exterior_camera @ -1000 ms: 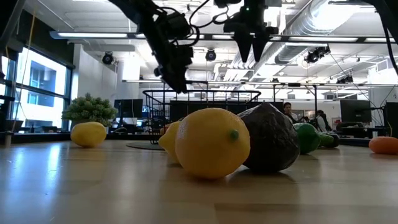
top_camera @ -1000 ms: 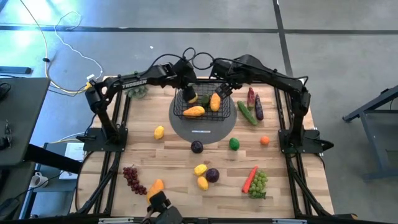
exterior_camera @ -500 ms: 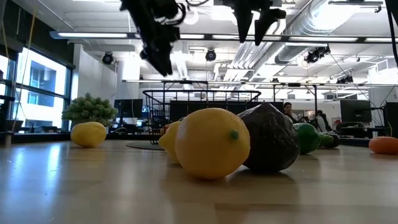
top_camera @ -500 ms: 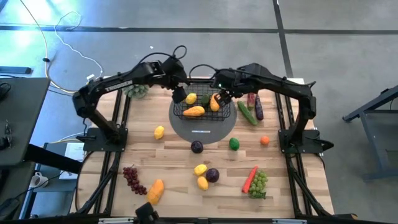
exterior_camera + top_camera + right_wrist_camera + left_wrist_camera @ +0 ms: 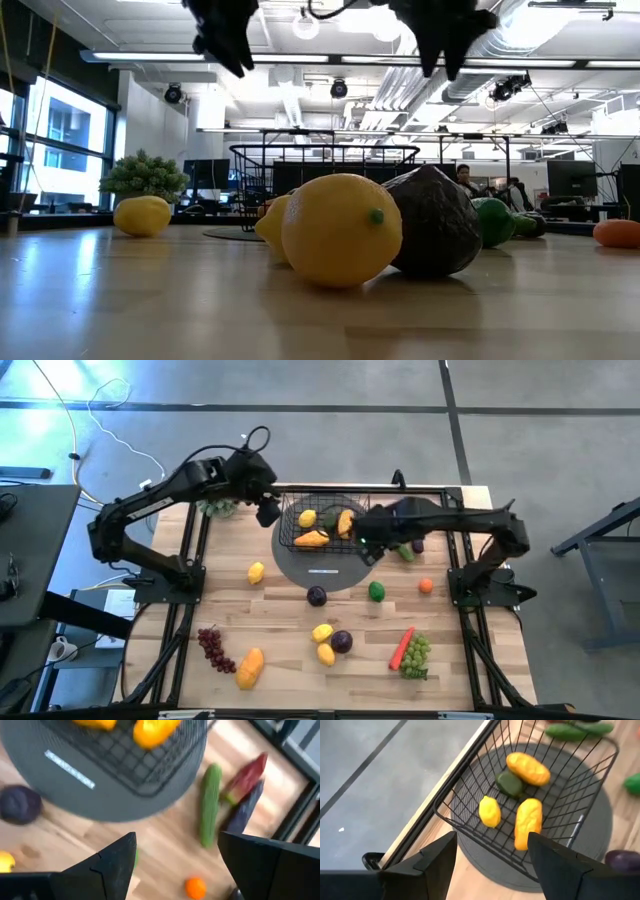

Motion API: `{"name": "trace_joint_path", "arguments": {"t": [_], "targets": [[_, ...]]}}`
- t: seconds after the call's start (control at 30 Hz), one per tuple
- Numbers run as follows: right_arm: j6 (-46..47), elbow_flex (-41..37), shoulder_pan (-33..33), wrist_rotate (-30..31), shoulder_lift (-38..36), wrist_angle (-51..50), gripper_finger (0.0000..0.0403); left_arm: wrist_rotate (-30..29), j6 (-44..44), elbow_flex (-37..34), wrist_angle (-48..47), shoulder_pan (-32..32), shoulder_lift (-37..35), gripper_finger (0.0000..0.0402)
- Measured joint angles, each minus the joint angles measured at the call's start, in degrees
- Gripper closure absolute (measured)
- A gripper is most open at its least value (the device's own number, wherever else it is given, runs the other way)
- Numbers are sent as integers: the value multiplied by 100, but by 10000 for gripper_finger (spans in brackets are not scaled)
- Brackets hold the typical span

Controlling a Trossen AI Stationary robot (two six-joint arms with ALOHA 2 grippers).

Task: Build produce basket
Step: Put the green lime into the wire basket

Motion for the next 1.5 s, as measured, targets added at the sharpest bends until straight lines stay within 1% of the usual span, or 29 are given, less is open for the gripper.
{"name": "trace_joint_path", "arguments": {"t": [0.2,0.4,0.67,0.87,1.1,1.5], "targets": [[695,-1090,413,-198,-787,732,139,3,-198,0,-130,-135,-240,167],[1308,-2018,773,-250,-1284,1444,139,6,-454,0,-414,-324,-307,167],[2012,-2886,1126,-441,-1321,2065,139,3,-469,0,-552,-596,-307,167],[2116,-3310,1344,-460,-1317,2721,139,1,-468,0,-552,-670,-307,167],[2272,-3877,1385,-357,-1316,3373,139,-14,-470,0,-552,-668,-307,167],[2684,-5002,1385,-435,-1313,5083,139,-14,-492,0,-552,-668,-307,167]]}}
